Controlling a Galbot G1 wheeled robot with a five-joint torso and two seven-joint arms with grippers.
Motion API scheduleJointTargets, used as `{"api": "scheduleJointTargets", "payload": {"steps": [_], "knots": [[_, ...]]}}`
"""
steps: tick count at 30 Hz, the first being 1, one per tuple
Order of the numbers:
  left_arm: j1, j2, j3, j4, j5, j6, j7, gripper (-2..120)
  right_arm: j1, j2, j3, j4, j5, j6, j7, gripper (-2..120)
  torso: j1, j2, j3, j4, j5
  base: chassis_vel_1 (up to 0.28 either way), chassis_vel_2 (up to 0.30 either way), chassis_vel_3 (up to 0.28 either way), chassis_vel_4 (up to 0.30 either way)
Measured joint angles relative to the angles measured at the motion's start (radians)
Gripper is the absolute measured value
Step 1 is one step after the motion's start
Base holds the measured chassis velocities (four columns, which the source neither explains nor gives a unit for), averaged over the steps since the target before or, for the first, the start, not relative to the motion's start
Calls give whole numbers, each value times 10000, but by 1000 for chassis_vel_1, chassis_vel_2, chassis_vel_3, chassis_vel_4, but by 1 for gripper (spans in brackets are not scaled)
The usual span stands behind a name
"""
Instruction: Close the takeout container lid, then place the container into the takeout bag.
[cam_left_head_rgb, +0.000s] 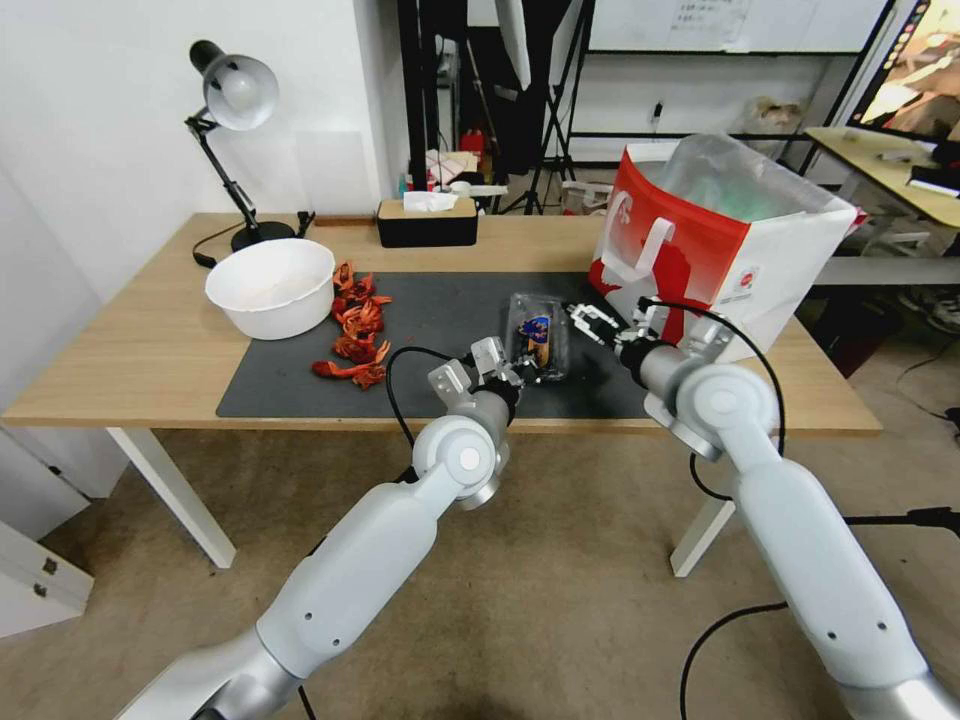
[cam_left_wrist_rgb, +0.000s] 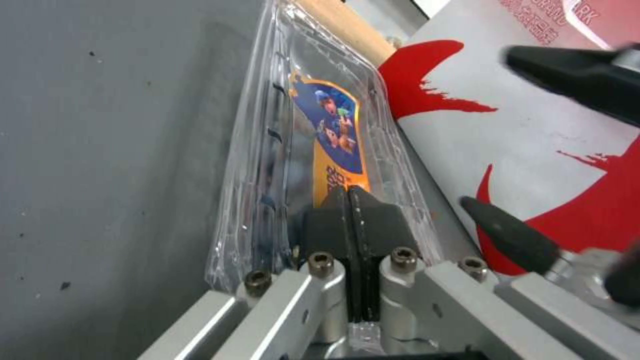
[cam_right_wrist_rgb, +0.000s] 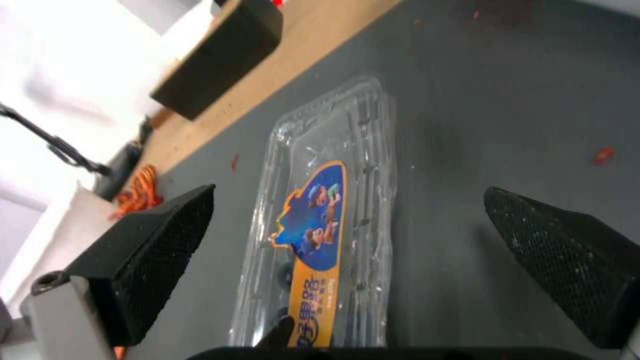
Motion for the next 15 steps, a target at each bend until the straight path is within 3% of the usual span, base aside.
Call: {"api": "scheduleJointTargets", "payload": {"steps": [15], "knots": [[33, 17, 3, -25, -33, -59, -12, 0, 1001, 335, -827, -1097, 77, -1031, 474, 100, 0, 0, 0, 0, 0, 0, 0, 0, 0]]}}
